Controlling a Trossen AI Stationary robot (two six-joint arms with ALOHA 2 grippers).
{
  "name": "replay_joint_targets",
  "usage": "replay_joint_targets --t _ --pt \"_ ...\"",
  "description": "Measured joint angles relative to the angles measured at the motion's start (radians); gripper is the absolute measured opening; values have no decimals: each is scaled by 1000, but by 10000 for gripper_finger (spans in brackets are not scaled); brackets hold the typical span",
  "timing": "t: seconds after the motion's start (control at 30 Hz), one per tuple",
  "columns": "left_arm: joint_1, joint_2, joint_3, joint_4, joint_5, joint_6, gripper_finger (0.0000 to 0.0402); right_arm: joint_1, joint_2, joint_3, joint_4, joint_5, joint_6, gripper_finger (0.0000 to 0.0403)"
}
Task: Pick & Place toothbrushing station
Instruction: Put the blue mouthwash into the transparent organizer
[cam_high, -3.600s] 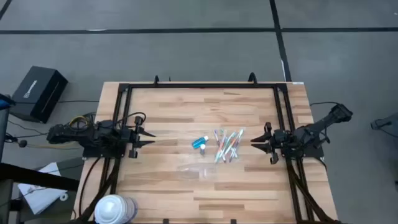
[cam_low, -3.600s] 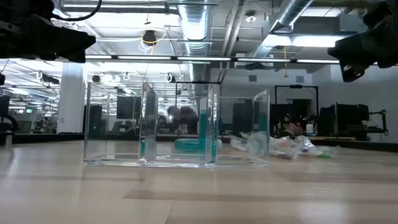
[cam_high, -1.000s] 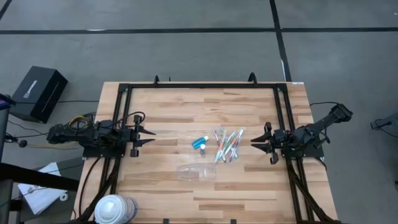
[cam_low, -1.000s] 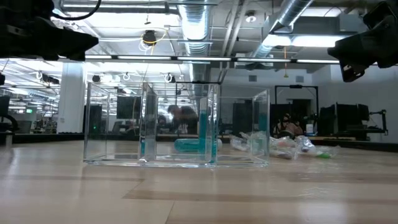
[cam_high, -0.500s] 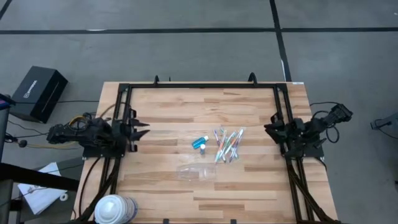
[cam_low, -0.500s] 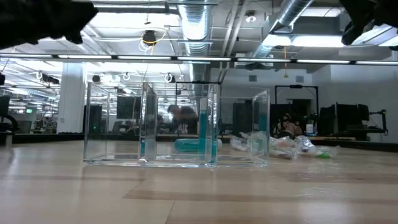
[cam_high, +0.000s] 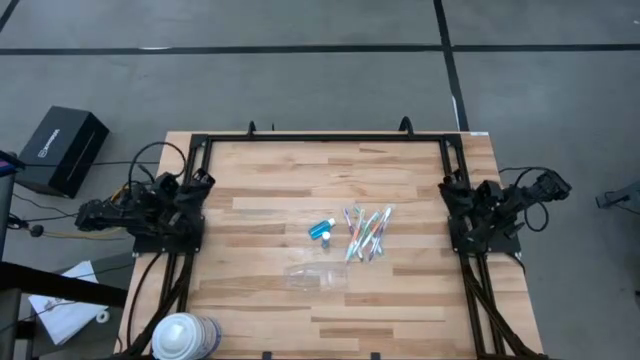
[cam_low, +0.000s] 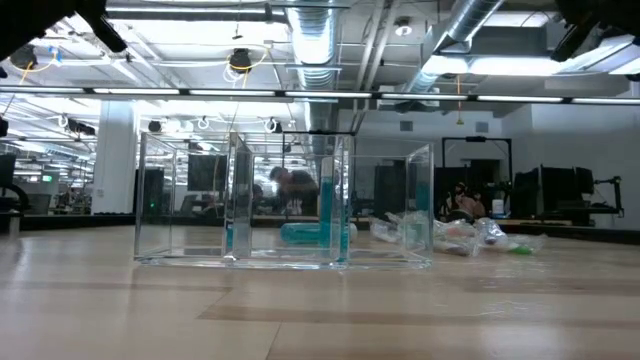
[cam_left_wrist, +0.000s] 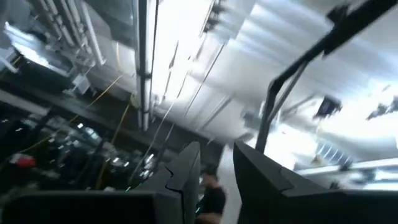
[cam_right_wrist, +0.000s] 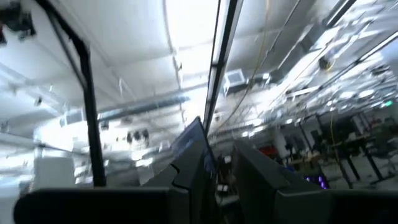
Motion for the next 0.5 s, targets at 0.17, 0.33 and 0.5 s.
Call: replay_joint_targets --t 0.17,0.33,0.5 --pt "0 0 0 116 -3 -59 92 -37 0 1 67 -1 23 77" --pt "0 0 0 155 -19 -50 92 -72 -1 2 131 0 107 77" --pt "0 13 0 163 -102 -89 92 -82 -1 2 128 2 192 77"
